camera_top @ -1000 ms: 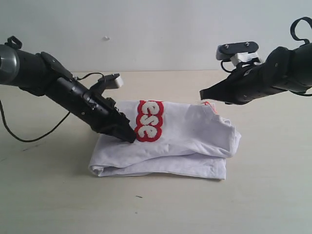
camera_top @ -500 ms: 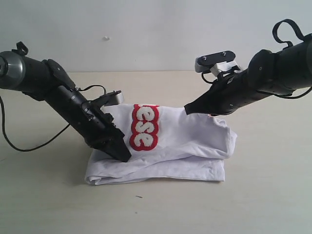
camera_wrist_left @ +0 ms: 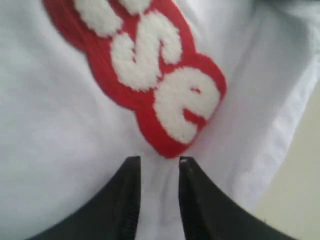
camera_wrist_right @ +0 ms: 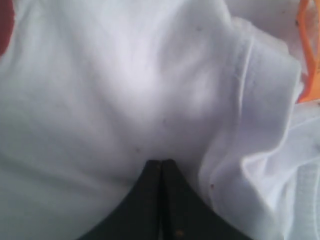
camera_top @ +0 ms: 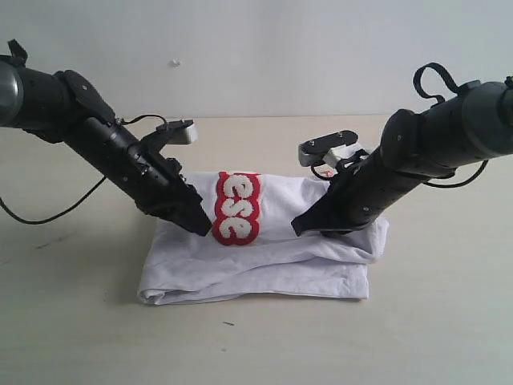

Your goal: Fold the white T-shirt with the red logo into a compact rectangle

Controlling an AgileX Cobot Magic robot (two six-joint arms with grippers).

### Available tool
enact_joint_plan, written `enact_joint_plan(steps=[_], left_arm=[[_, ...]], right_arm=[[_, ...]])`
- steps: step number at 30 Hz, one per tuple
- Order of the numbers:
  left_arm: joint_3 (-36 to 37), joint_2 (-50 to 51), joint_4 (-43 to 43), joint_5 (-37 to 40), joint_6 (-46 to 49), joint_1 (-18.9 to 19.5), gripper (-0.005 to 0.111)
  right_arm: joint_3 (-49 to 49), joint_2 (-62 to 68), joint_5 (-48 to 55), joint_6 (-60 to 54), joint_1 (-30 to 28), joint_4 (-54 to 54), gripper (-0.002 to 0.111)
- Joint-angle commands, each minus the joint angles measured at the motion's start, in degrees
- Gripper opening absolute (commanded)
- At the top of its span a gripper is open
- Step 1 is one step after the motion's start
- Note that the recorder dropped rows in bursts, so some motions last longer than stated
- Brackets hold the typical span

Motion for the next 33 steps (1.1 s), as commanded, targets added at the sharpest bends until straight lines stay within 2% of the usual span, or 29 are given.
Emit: enact_joint_plan(steps=[1, 4, 8, 11, 15, 17, 22, 33], left_arm=[[-0.4, -0.1, -7.5, -6.8, 4.7, 0.1, 0.029], [-0.4, 0.1, -12.1, -9.9, 8.6, 0.1, 0.029], [-0.4, 1.5, -12.4, -13.7, 8.7, 0.1, 0.029], [-0.4, 3.6, -12.4, -14.7, 8.8, 0.1, 0.029], [-0.4, 5.7, -12.4, -15.6, 8.8, 0.1, 0.029], [-0.4, 5.8, -12.4, -16.1, 8.8, 0.1, 0.029], [-0.4, 5.8, -12.4, -16.6, 8.7, 0.5, 0.029], [-0.4, 4.1, -12.4, -15.7, 8.7, 0.5, 0.029]], right_arm=[[-0.8, -2.1, 1.9, -0.7, 0.0, 1.2, 0.000], [-0.8, -2.8, 3.9, -0.8, 0.0, 1.2, 0.000], [-0.8, -2.8, 7.1, -2.3, 0.0, 2.0, 0.000], [-0.8, -2.8, 8.9, -8.3, 0.0, 7.9, 0.000], [-0.8, -2.8, 16.4, -21.6, 0.0, 18.6, 0.000], [-0.8, -2.6, 19.5, -25.4, 0.0, 20.8, 0.000], [-0.8, -0.5, 24.0, -26.0, 0.0, 18.6, 0.000], [-0.8, -0.6, 23.7, -26.4, 0.0, 19.9, 0.000]])
